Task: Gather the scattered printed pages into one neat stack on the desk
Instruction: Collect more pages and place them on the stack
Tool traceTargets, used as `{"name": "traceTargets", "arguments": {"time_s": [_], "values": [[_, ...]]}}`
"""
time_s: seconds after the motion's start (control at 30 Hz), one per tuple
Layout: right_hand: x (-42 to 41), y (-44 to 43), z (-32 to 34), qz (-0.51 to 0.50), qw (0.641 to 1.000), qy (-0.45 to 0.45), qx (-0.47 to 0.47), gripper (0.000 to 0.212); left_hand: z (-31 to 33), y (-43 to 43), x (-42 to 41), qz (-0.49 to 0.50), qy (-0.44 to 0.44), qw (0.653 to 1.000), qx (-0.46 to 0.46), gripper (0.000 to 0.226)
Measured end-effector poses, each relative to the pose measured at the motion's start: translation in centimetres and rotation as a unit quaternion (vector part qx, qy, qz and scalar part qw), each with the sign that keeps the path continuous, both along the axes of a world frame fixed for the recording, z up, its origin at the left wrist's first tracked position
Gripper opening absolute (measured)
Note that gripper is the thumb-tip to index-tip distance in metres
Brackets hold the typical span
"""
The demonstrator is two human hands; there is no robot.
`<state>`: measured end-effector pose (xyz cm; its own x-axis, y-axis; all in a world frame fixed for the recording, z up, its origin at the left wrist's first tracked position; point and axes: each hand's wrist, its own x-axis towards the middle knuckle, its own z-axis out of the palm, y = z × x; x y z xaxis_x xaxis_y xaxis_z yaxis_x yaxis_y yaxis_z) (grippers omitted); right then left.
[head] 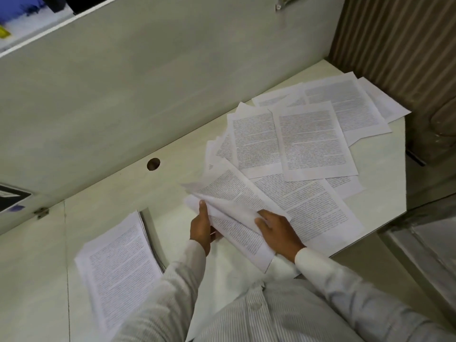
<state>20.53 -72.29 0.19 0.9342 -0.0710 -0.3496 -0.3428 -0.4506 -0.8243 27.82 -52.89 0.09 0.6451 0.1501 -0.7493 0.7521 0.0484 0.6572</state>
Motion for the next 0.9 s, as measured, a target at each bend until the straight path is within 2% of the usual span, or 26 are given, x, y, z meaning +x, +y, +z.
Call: {"name": "traceTargets", "arguments": {"time_s": [0.07, 0.13, 0.23, 0.3, 0.4, 0.53, 0.6, 0.67, 0.7, 0.77, 0.83, 0.9], "values": [[0.9, -0.6, 0.9, -0.110, 0.994, -0.011, 0.020, 0.036, 0.4, 0.4, 0.4, 0.015, -0.006, 1.000, 0.010, 0.038], [1.6, -1.5, 1.6, -0.203, 0.978, -0.046, 0.029, 0.031, 0.5, 1.0, 0.9, 0.012, -0.005, 1.000, 0.026, 0.028], [2.4, -2.3, 2.4, -0.234, 0.963, -0.131, 0.013, 0.031, 0.9, 1.7, 1.5, 0.008, -0.007, 0.999, 0.036, 0.030], [2.7, -2.1, 2.6, -0.194, 0.958, -0.209, -0.022, 0.032, 1.0, 1.9, 1.9, 0.019, -0.016, 1.000, 0.010, 0.032], [3.4, -1.0, 0.8, -0.063, 0.954, -0.276, -0.096, 0.033, 1.2, 1.8, 2.6, 0.020, -0.014, 0.999, -0.027, 0.045], [4.1, 2.1, -1.1, 0.122, 0.966, -0.203, -0.105, 0.039, 0.9, 1.0, 4.0, 0.000, -0.021, 0.997, -0.069, 0.080], [4.0, 3.4, -1.8, 0.223, 0.960, -0.121, -0.118, 0.050, 1.2, 0.3, 4.4, -0.019, -0.029, 0.998, -0.054, 0.075], [3.9, 3.8, -2.2, 0.267, 0.960, -0.045, -0.075, 0.063, 1.2, -0.4, 4.6, -0.050, -0.030, 0.998, 0.027, 0.054], [3.9, 3.6, -2.1, 0.250, 0.967, -0.034, -0.026, 0.061, 0.7, -0.4, 4.6, -0.070, -0.035, 0.994, 0.075, 0.045], [4.7, 2.4, -1.5, 0.170, 0.983, -0.053, 0.042, 0.038, -0.5, -0.2, 4.6, -0.088, -0.038, 0.988, 0.124, 0.041], [6.0, 0.4, -1.2, 0.058, 0.990, -0.128, -0.003, 0.023, -1.1, 0.3, 4.5, -0.070, -0.026, 0.991, 0.110, 0.043], [7.4, -2.1, -1.6, -0.051, 0.978, -0.168, -0.110, 0.020, -1.3, 0.7, 4.6, -0.050, -0.015, 0.995, 0.084, 0.046]]}}
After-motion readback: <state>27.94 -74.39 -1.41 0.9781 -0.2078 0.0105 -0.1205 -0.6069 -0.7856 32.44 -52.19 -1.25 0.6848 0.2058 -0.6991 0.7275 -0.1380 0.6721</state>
